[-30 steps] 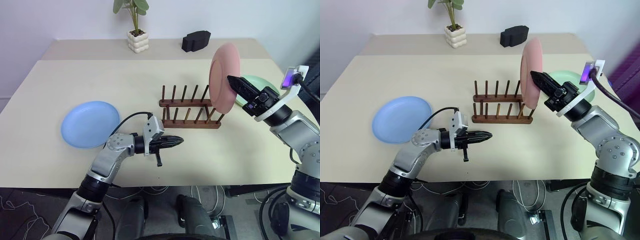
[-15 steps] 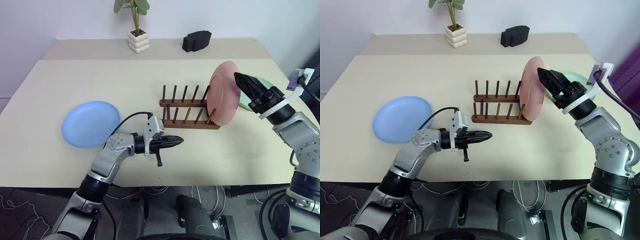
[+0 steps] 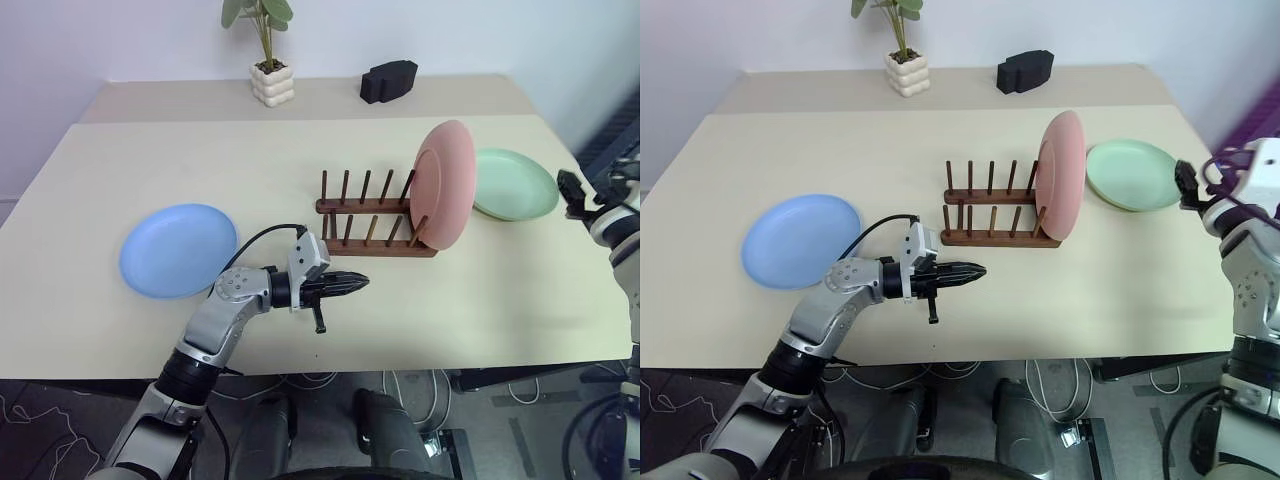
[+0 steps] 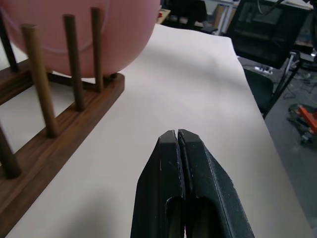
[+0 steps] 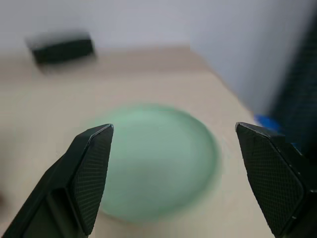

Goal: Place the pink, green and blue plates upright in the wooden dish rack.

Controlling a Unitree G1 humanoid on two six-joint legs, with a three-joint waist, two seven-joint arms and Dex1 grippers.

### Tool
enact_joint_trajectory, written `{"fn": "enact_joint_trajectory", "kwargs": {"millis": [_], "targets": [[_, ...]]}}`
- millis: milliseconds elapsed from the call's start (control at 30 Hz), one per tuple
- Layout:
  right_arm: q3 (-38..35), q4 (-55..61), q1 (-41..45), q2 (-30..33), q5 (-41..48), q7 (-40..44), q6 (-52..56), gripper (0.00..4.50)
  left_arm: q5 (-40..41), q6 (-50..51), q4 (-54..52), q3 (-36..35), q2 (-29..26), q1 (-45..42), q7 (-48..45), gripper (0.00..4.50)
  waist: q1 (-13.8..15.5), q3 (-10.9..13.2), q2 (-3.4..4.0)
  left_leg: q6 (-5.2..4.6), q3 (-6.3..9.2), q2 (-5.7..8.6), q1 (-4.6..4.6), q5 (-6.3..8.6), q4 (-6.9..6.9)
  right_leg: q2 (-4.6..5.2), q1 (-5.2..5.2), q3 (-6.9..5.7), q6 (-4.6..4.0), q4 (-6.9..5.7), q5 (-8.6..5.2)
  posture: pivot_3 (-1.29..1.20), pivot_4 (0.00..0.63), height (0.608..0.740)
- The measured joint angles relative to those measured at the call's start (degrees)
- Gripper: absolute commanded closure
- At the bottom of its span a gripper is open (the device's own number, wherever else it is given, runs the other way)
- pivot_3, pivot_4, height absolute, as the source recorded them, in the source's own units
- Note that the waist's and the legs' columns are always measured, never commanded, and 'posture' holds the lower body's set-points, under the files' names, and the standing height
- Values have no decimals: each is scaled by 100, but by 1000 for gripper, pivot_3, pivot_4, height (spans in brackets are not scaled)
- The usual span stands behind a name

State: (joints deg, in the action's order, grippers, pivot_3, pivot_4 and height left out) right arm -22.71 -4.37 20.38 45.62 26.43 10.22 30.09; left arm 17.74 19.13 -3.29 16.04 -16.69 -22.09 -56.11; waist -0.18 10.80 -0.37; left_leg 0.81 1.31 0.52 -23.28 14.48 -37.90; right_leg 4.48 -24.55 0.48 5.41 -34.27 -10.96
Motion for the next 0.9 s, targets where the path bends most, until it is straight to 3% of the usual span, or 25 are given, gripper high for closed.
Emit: {"fn": "enact_joint_trajectory", "kwargs": {"millis": [200, 333, 600, 800, 900], "targets": [[407, -159, -116, 39, -324, 872, -235, 495, 0, -3, 23, 1, 37, -4, -9, 4500, -42, 1, -3, -8, 2, -2, -1, 4, -1, -5, 1, 0, 2, 2, 0, 0, 150, 736], [1280, -779, -115, 96, -918, 1623, -535, 495, 0, -9, 37, 2, 38, -17, -22, 4500, -47, 1, -2, -8, -1, -1, -1, 5, -3, -5, 2, 2, 2, 2, 0, 0, 150, 736], [2027, -3443, 1431, -32, -1942, 2142, -1837, 495, -2, -73, 102, 20, 58, -72, -32, 4500, -64, 3, -2, -11, -6, 0, 2, 7, -3, -7, 1, 6, 3, 3, 1, 0, 150, 736], [2322, -4873, 2108, -186, -2543, 2279, -2835, 495, -3, -74, 100, 14, 44, -66, 9, 4500, -71, 2, -3, -11, -11, 1, 4, 6, -5, -6, 3, 15, 3, 3, 2, 0, 150, 736], [2338, -5300, 2320, -220, -2651, 2369, -3089, 1310, -2, -75, 100, 7, 29, -65, 10, 4500, -72, 2, -3, -11, -11, 1, 6, 7, -4, -6, 4, 15, 3, 2, 2, 0, 150, 736]]}}
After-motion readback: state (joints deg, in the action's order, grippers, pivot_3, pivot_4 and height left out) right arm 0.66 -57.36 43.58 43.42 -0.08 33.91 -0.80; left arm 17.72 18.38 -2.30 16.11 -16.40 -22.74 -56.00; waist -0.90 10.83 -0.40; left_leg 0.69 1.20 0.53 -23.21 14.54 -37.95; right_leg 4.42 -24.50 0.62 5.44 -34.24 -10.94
